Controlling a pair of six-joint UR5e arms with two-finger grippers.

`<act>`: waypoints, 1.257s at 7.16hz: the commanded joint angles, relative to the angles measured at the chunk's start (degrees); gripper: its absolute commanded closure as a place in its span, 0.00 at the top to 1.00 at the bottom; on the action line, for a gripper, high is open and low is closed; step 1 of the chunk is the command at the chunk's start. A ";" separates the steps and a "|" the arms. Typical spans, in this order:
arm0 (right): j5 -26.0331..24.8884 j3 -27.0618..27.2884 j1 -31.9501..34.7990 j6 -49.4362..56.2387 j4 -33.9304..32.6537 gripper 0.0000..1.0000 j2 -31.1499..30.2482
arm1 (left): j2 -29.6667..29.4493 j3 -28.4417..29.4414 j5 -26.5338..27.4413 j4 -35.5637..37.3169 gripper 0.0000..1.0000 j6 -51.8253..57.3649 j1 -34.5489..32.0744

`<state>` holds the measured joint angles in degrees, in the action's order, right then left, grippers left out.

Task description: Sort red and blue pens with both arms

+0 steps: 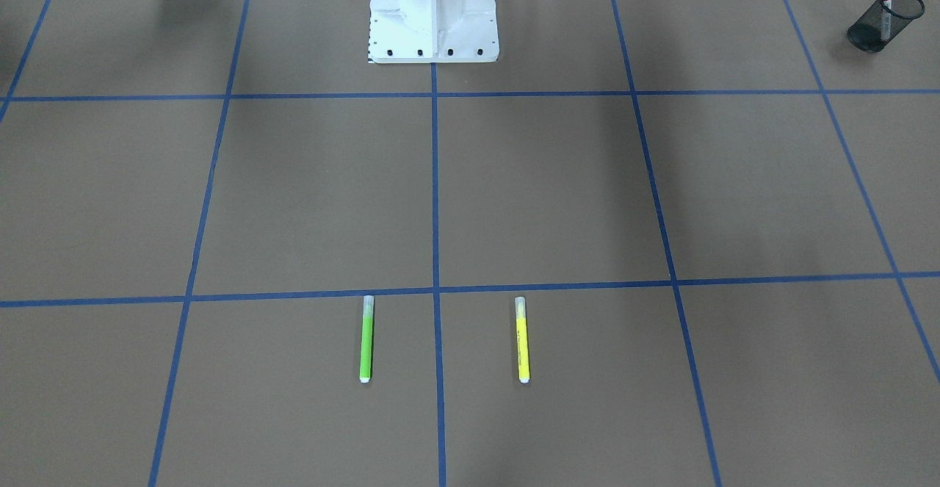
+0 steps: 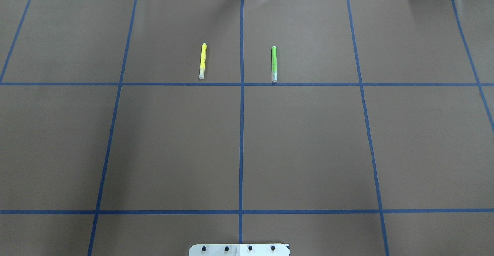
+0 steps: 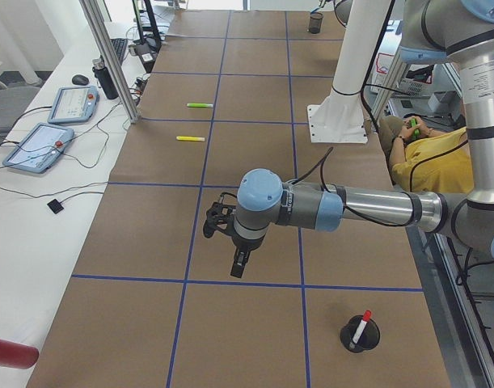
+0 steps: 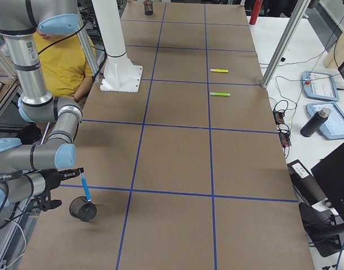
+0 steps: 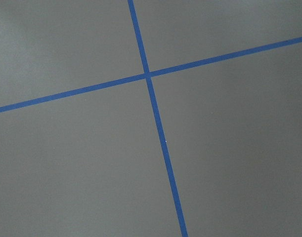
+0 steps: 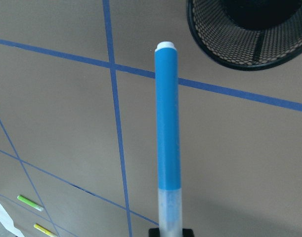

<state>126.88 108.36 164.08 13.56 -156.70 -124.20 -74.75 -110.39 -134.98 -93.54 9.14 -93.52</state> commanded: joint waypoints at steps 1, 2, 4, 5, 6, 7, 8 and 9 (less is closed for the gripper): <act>-3.47 -3.31 3.70 0.23 -0.01 0.00 2.28 | 0.05 -0.09 -0.02 -0.07 1.00 0.00 0.00; -5.56 -3.77 5.19 0.41 0.16 0.00 2.47 | 0.05 -0.09 0.06 -0.07 1.00 0.00 0.00; -12.76 -3.77 9.40 0.59 0.34 0.00 3.43 | -0.04 -0.09 -0.02 -0.07 1.00 0.09 0.00; -14.27 -3.86 9.94 0.94 0.43 0.00 4.13 | -0.04 -0.09 -0.02 -0.85 1.00 0.00 0.00; -14.72 -3.95 10.12 2.59 0.43 0.00 4.22 | -0.04 0.00 0.06 -1.55 1.00 0.00 0.00; -14.81 -4.04 10.21 2.61 0.52 0.00 4.23 | -0.04 -0.09 -0.02 -1.56 1.00 0.00 0.00; -14.73 -5.86 10.91 2.61 0.61 0.00 5.53 | -0.04 -0.09 -0.02 -1.56 1.00 0.00 0.00; -14.73 -8.41 11.26 2.52 0.87 0.00 7.46 | -0.04 -0.09 -0.02 -1.56 1.00 0.00 0.00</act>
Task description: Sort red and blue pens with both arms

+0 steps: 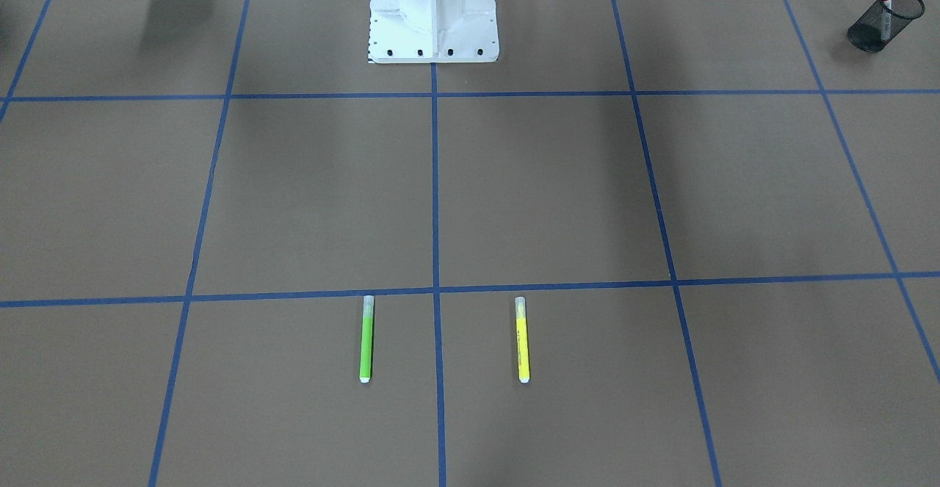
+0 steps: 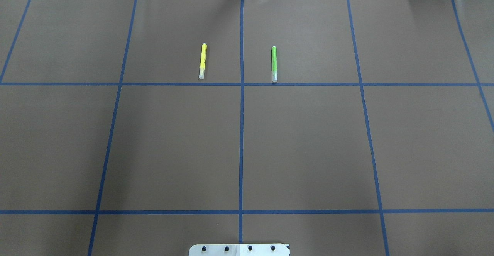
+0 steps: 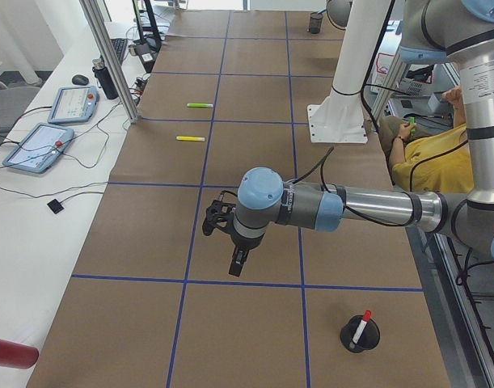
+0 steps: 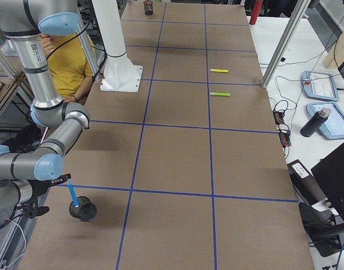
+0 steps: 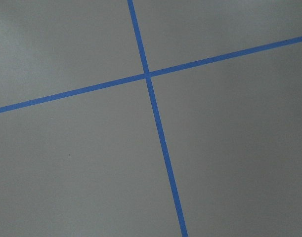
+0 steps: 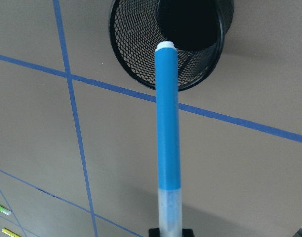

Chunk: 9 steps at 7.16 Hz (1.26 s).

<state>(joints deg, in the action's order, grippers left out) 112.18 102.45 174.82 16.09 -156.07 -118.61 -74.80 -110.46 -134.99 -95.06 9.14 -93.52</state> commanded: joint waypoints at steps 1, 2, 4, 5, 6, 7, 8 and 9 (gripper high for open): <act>-0.03 -4.78 0.61 0.08 3.28 0.00 2.50 | 0.00 -0.02 -0.01 -0.04 1.00 0.00 0.00; -0.03 -4.89 1.65 0.00 3.57 0.00 2.15 | 0.00 -0.02 -0.01 -0.13 1.00 0.00 0.00; -0.03 -4.98 2.01 0.00 3.49 0.01 1.71 | 0.00 -0.02 -0.01 -0.13 1.00 0.00 0.00; 0.05 -4.98 2.19 0.00 3.40 0.02 1.45 | 0.00 -0.02 -0.01 -0.13 1.00 0.00 0.00; 0.05 -4.98 2.19 0.00 3.40 0.02 1.19 | 0.09 -0.02 -0.01 -0.13 1.00 0.00 0.00; 0.23 -4.98 2.28 -0.26 3.31 0.10 1.01 | 0.09 -0.02 -0.01 -0.04 1.00 0.00 0.00; 0.58 -4.98 2.28 -0.61 3.40 0.18 0.83 | 0.09 -0.02 -0.01 -0.04 1.00 0.00 0.00; 0.75 -4.89 2.28 -0.79 3.49 0.76 0.92 | 0.09 -0.02 -0.01 -0.13 1.00 0.00 0.00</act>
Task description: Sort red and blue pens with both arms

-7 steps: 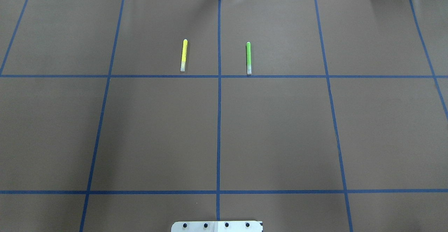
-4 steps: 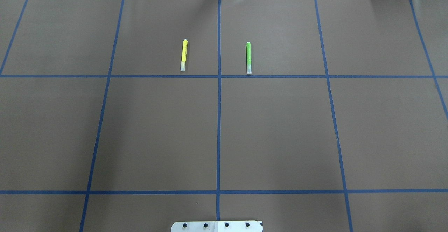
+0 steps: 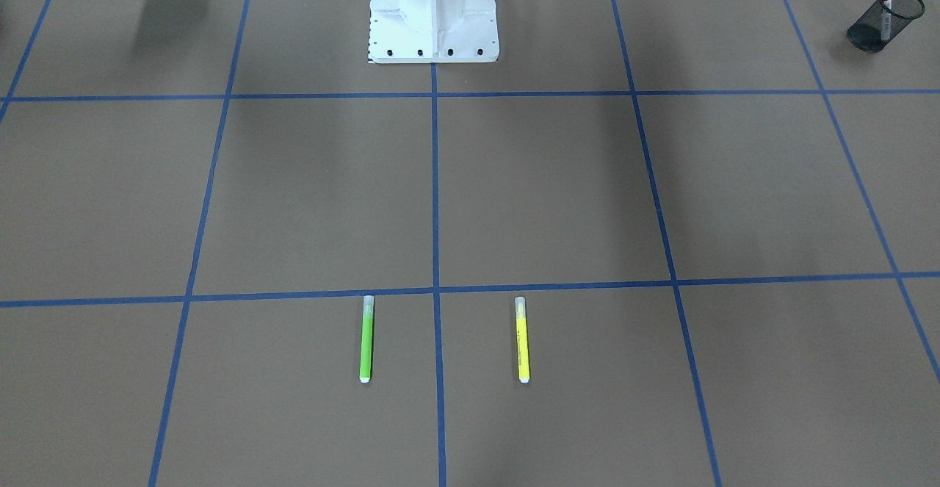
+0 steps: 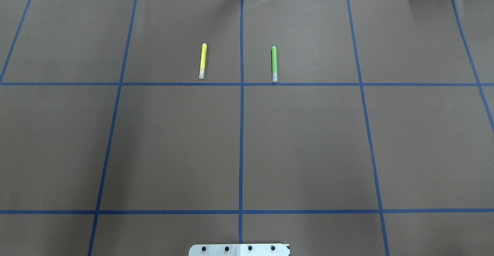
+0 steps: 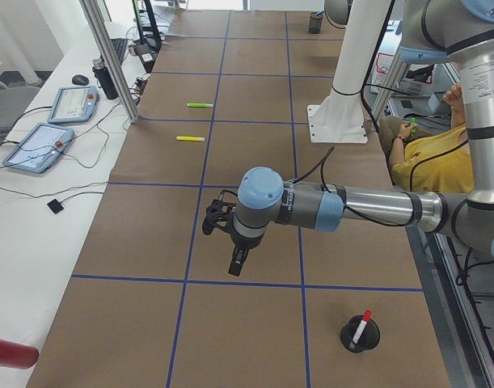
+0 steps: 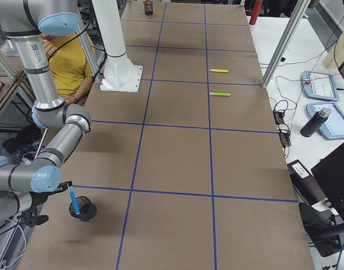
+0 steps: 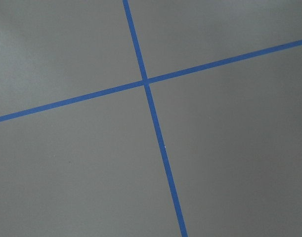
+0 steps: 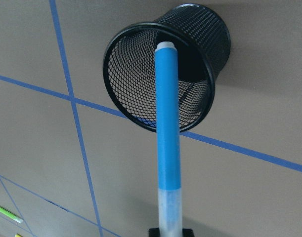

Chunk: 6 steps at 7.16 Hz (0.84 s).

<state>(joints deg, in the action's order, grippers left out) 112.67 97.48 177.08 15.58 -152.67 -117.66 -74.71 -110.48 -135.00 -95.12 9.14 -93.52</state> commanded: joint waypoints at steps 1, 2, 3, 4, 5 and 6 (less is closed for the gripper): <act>0.19 0.08 0.02 -0.20 0.27 1.00 0.24 | 0.01 0.00 0.00 -0.06 1.00 0.00 0.00; 0.18 0.08 0.02 -0.46 0.27 1.00 0.24 | 0.01 0.00 0.00 0.03 1.00 0.00 0.00; 0.27 0.17 -0.07 -0.55 0.35 1.00 0.33 | 0.01 0.00 0.00 0.03 1.00 0.00 0.00; 0.19 0.08 -0.33 -0.55 0.62 1.00 0.33 | 0.01 0.00 0.00 0.03 1.00 0.00 0.00; 0.27 0.17 -0.68 -0.55 0.88 1.00 0.33 | 0.01 0.09 -0.17 0.03 1.00 0.00 0.00; 0.36 0.25 -0.86 -0.55 2.88 1.00 0.41 | 0.09 0.09 -1.05 0.03 1.00 0.00 0.00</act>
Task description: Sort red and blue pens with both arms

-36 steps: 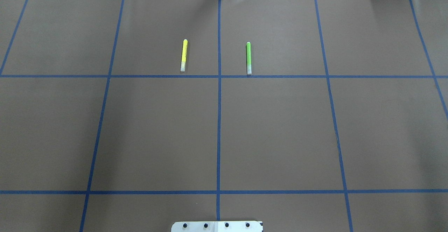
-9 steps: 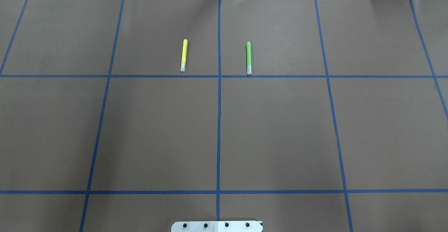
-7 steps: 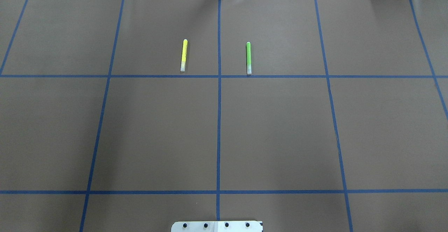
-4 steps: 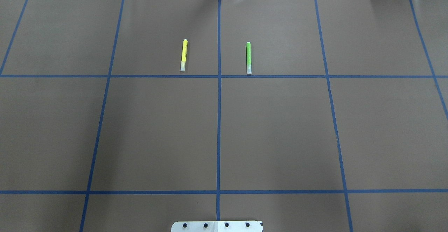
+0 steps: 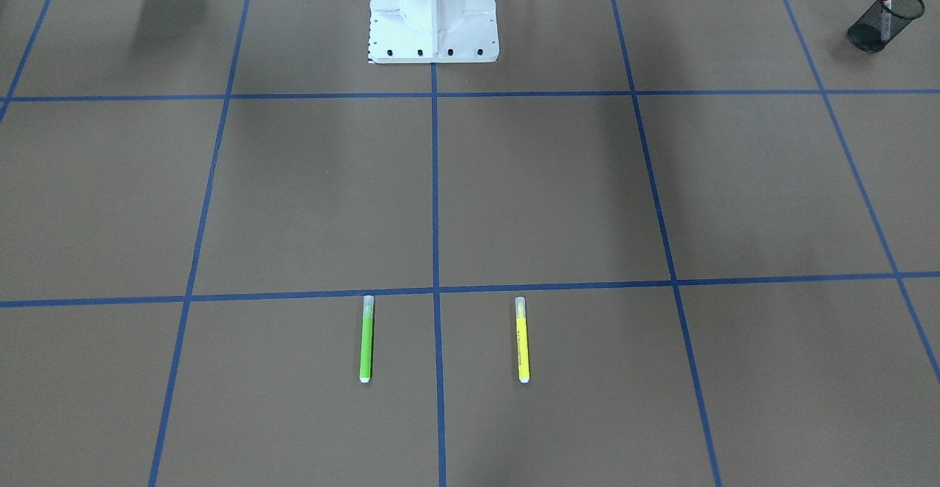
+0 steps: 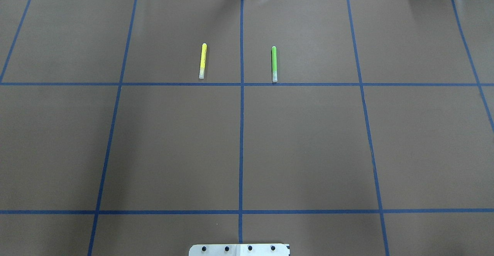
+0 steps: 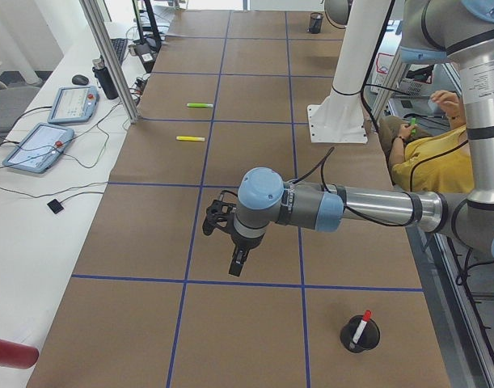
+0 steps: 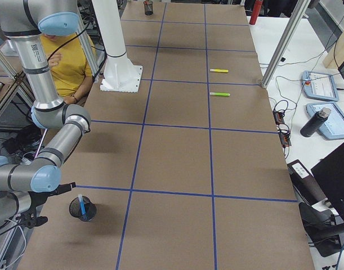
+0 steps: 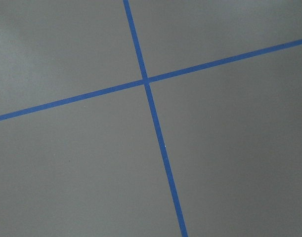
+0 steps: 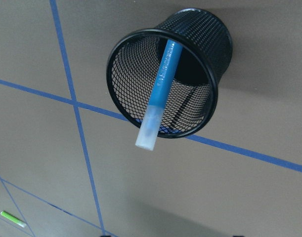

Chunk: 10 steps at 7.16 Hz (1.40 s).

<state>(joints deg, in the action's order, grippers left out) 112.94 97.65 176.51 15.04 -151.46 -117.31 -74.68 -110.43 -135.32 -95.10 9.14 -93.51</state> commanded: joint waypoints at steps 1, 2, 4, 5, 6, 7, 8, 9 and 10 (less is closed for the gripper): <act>0.61 0.09 -0.46 -0.10 4.22 1.00 0.07 | 0.15 0.12 -0.74 0.09 1.00 0.00 0.00; 1.49 0.09 -0.90 -0.10 5.72 1.00 0.15 | 0.15 0.30 -0.74 0.09 1.00 0.00 0.00; 5.52 0.09 -4.48 -0.45 9.06 1.00 0.16 | 0.15 0.48 -0.82 0.26 1.00 0.00 0.00; 7.45 -0.09 -6.33 -1.84 11.51 1.00 0.16 | 0.24 0.56 -0.82 0.27 1.00 0.00 0.00; 9.73 -0.26 -8.96 -3.25 14.67 1.00 0.16 | 0.33 0.57 -0.82 0.35 1.00 0.00 0.00; 11.93 -0.26 -11.86 -5.26 17.40 1.00 0.16 | 0.33 0.57 -0.82 0.44 1.00 0.00 0.00; 14.83 -0.26 -15.11 -7.37 20.47 1.00 0.16 | 0.50 0.65 -0.82 0.53 1.00 0.00 0.00; 17.90 -0.26 -19.66 -9.74 23.72 1.00 0.33 | 0.50 0.83 -0.82 0.62 1.00 0.00 0.00; 20.98 -0.26 -25.19 -13.07 28.89 1.00 0.33 | 0.50 1.26 -0.82 0.62 1.00 0.00 0.09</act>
<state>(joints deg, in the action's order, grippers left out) 130.14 97.39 157.51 5.60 -128.04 -117.04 -74.21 -109.56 -136.14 -94.52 9.14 -93.50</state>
